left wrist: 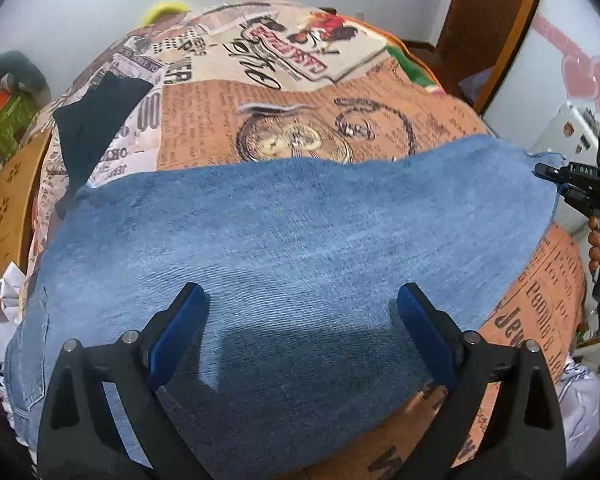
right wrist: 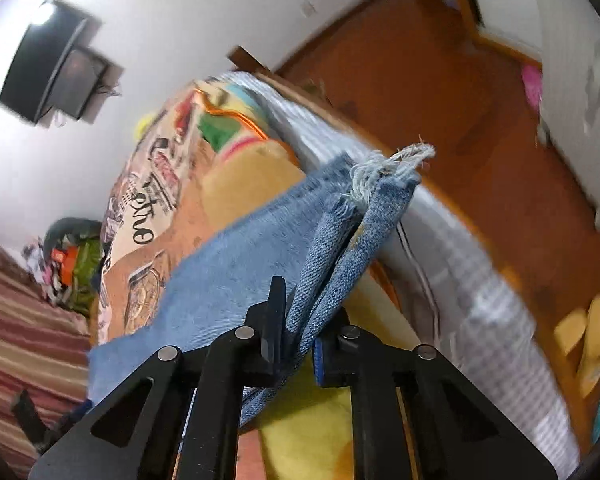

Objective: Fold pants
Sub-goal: 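Fold the lifted hem over onto the jeans with the right gripper and release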

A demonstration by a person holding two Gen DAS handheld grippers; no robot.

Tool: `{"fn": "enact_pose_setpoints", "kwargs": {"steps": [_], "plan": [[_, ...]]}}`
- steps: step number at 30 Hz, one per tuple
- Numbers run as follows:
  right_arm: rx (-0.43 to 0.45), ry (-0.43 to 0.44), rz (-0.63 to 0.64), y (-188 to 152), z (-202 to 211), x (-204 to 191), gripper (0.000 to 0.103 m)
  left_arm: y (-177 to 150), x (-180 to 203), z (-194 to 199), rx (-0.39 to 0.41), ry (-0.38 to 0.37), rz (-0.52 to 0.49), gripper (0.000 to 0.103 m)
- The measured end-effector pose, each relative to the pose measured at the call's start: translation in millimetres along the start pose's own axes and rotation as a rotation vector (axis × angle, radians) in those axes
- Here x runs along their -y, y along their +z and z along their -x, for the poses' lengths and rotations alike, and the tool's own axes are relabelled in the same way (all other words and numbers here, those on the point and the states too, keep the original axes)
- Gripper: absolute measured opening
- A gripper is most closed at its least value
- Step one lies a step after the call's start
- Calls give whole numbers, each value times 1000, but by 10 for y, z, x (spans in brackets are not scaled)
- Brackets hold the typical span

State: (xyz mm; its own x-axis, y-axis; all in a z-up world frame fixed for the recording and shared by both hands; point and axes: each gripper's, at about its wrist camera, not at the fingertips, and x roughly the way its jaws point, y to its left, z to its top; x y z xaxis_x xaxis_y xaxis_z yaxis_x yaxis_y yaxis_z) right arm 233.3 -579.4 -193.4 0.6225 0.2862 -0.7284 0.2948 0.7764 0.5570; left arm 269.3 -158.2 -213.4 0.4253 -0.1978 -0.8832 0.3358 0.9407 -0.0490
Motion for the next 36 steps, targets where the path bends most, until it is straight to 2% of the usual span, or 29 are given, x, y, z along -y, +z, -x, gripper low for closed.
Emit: {"fn": "enact_pose_setpoints", "kwargs": {"steps": [4, 10, 14, 18, 23, 28, 36], "plan": [[101, -13, 141, 44, 282, -382, 9, 19, -123, 168, 48, -7, 36, 98], [215, 44, 338, 25, 656, -1137, 8, 27, -347, 503, 133, -18, 77, 98], [249, 123, 432, -91, 774, -1628, 7, -8, -513, 728, 180, -24, 95, 98], [256, 183, 503, -255, 715, -2065, 7, -80, -689, 924, 225, -7, 102, 98], [219, 253, 570, -498, 481, -2480, 7, -212, -950, 1098, 259, 14, 129, 98], [138, 303, 646, -797, 142, -2897, 7, -359, -1168, 1212, 279, 27, 171, 98], [-58, 308, 796, -1414, -474, -3214, 7, -520, -1333, 1265, 279, 58, 205, 98]]}}
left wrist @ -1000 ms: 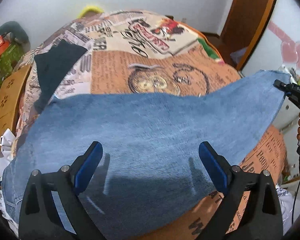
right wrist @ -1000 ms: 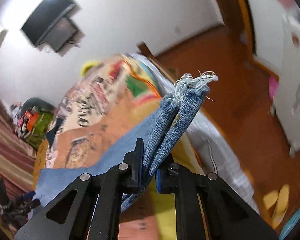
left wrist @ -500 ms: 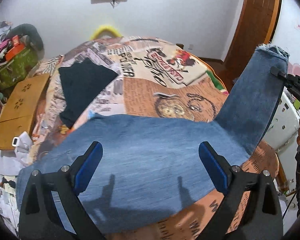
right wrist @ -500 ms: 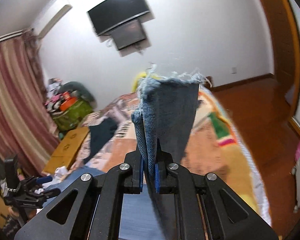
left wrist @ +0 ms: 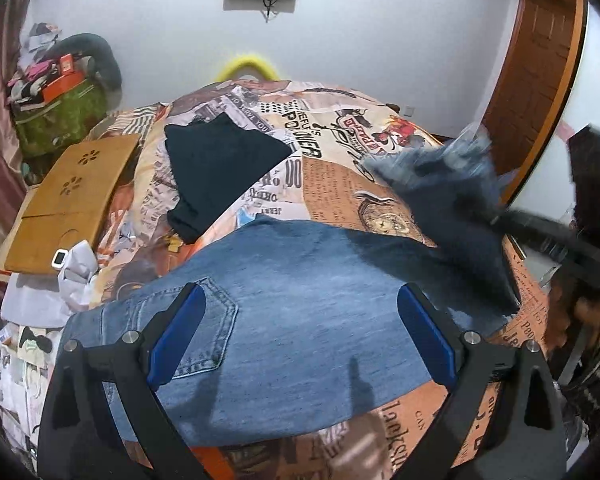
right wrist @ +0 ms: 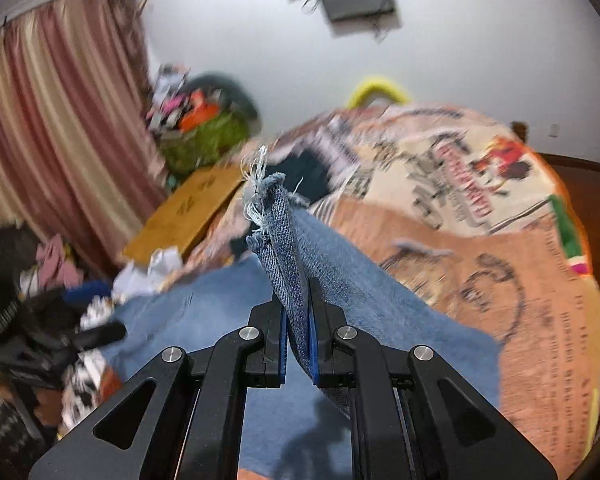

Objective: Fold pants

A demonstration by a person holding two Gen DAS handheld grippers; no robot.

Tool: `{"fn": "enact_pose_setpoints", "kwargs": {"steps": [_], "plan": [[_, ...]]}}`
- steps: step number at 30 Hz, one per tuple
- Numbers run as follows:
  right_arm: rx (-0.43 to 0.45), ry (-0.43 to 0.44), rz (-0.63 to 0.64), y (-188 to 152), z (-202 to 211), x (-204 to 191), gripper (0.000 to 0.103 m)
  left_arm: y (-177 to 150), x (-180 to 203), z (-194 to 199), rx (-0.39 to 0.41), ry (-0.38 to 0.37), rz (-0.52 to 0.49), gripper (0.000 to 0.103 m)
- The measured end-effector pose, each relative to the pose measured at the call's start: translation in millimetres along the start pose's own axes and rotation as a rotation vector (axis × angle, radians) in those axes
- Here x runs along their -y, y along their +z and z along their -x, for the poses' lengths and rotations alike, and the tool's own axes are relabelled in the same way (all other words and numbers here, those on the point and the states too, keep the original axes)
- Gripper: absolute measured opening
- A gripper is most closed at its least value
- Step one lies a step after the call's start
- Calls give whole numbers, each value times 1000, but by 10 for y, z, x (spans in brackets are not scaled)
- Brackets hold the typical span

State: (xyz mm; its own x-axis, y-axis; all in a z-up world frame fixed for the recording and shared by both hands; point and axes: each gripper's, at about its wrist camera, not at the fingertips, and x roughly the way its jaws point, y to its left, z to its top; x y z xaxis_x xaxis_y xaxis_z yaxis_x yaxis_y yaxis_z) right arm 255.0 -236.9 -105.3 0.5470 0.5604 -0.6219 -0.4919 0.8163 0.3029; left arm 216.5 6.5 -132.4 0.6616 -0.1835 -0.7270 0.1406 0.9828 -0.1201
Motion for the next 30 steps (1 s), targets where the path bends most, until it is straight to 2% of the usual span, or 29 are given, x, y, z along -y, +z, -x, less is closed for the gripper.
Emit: {"fn": "enact_pose_setpoints", "kwargs": {"steps": [5, 11, 14, 16, 22, 30], "plan": [[-130, 0, 60, -234, -356, -181, 8, -36, -28, 12, -5, 15, 6, 98], [-269, 16, 131, -457, -568, -363, 15, -44, -40, -19, -14, 30, 7, 98], [-290, 41, 137, -485, -536, -397, 28, -35, -37, -56, -25, 37, 8, 98], [-301, 69, 130, -471, -482, -409, 41, -20, -28, -71, -30, 39, 6, 98], [-264, 94, 118, -388, -255, -381, 46, 64, 50, -91, -27, 41, -11, 98], [-115, 25, 58, -115, 173, 0, 51, 340, 300, -217, -24, 16, -77, 98]]}}
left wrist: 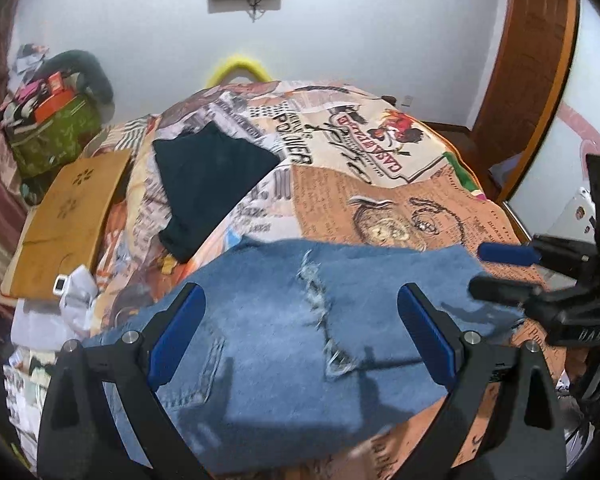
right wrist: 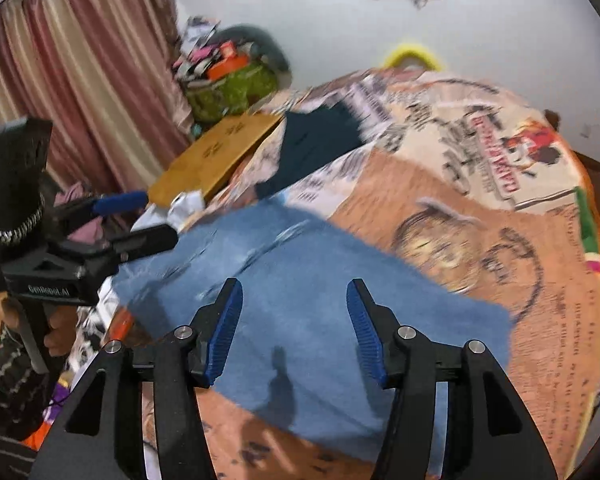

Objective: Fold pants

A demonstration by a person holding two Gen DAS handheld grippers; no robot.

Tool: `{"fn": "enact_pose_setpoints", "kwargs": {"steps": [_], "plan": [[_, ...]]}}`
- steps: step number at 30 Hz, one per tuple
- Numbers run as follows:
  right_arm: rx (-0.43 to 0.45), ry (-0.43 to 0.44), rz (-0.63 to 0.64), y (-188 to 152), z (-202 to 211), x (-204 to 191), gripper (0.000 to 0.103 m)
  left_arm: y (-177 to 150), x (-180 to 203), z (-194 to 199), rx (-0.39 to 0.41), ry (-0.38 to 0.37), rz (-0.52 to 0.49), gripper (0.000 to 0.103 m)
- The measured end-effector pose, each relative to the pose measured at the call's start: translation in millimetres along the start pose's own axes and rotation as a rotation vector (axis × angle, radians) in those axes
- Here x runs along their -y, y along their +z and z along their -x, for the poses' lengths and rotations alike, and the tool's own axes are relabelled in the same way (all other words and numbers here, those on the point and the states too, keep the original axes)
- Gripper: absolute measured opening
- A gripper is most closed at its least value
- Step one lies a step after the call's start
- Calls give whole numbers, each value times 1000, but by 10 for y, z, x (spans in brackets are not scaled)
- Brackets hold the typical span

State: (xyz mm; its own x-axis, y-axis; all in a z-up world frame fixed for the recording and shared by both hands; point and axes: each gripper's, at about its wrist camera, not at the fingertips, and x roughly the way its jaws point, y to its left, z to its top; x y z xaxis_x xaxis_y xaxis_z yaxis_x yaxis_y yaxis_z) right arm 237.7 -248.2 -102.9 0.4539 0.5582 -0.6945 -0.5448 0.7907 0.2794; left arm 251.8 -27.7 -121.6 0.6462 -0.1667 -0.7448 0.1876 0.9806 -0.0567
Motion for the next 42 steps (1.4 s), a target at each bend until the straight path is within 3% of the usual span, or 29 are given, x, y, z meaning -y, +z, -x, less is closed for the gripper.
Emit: {"fn": "enact_pose_setpoints", "kwargs": {"steps": [8, 12, 17, 20, 24, 30, 42], "plan": [[5, -101, -76, 33, -11, 502, 53, 261, 287, -589, -102, -61, -35, 98], [-98, -98, -182, -84, -347, 836, 53, 205, 393, -1084, -234, -61, -37, 98], [-238, -141, -184, -303, -699, 1030, 53, 37, 426, -1427, -331, -23, -54, 98], [-224, -142, -170, -399, -674, 1050, 59, -62, 408, -1523, -369, -33, -66, 99], [-233, -149, -162, -480, -566, 1051, 62, -117, 335, -1496, -373, -46, -55, 103], [-232, -160, -158, -685, -410, 1023, 66, -248, 347, -1301, -327, 5, -76, 103], [-198, -215, -135, -880, -164, 873, 66, -429, 279, -953, -294, 40, -79, 103]]}}
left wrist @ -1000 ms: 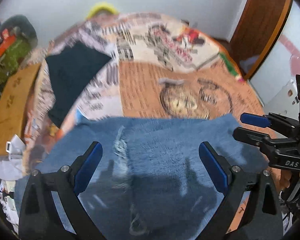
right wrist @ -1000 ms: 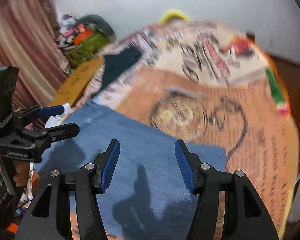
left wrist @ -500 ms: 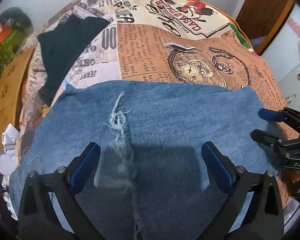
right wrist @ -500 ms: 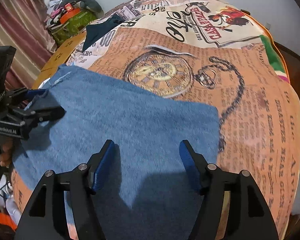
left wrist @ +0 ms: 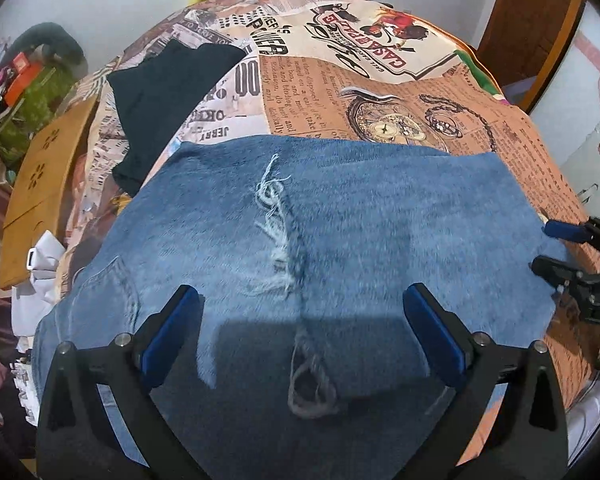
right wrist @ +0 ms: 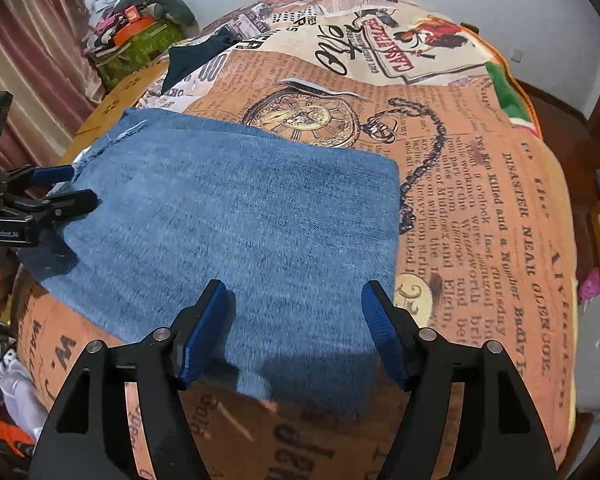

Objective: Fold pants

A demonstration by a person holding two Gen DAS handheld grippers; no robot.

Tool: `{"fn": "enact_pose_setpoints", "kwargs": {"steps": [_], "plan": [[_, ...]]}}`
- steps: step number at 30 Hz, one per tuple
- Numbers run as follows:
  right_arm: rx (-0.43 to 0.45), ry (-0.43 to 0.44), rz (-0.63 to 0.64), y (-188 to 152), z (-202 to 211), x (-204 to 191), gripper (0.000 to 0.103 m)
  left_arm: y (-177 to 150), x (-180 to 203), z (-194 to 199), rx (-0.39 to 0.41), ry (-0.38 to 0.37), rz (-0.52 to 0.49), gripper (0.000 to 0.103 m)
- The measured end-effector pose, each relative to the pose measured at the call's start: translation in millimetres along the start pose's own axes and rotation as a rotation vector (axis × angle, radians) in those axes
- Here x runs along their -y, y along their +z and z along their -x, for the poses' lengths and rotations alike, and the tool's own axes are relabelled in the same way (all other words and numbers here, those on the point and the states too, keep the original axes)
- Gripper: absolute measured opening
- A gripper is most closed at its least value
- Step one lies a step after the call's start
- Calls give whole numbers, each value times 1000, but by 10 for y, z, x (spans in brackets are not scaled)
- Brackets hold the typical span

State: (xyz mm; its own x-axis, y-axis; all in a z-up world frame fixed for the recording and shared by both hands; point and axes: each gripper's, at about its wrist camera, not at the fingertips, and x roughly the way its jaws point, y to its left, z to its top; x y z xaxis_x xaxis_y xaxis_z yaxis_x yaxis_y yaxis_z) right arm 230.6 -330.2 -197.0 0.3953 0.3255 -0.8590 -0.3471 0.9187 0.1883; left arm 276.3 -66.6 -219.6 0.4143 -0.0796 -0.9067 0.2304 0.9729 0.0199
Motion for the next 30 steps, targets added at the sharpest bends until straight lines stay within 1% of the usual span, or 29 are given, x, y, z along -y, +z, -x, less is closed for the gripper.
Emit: {"fn": "enact_pose_setpoints", "kwargs": {"steps": [4, 7, 12, 16, 18, 20, 23, 26, 30], "plan": [[32, -52, 41, 9, 95, -90, 66, -52, -59, 146, 22, 26, 7, 103], [65, -59, 65, 49, 189, -176, 66, -90, -153, 284, 51, 24, 37, 103], [151, -58, 105, 196, 385, -392, 66, -186, -416, 660, 167, 56, 111, 103], [212, -38, 131, 338, 493, -614, 66, -314, -723, 987, 274, 87, 201, 103], [234, -24, 144, 396, 518, -716, 67, -411, -923, 1112, 313, 100, 262, 103], [254, -13, 152, 468, 521, -863, 67, -512, -1135, 1196, 334, 113, 327, 103], [265, 16, 171, 551, 483, -1024, 67, -689, -1438, 1248, 343, 144, 408, 103], [262, 48, 189, 622, 390, -1230, 68, -905, -1771, 1223, 316, 166, 504, 103], [224, 99, 200, 690, 166, -1484, 68, -1226, -2192, 1048, 238, 119, 659, 103]]}}
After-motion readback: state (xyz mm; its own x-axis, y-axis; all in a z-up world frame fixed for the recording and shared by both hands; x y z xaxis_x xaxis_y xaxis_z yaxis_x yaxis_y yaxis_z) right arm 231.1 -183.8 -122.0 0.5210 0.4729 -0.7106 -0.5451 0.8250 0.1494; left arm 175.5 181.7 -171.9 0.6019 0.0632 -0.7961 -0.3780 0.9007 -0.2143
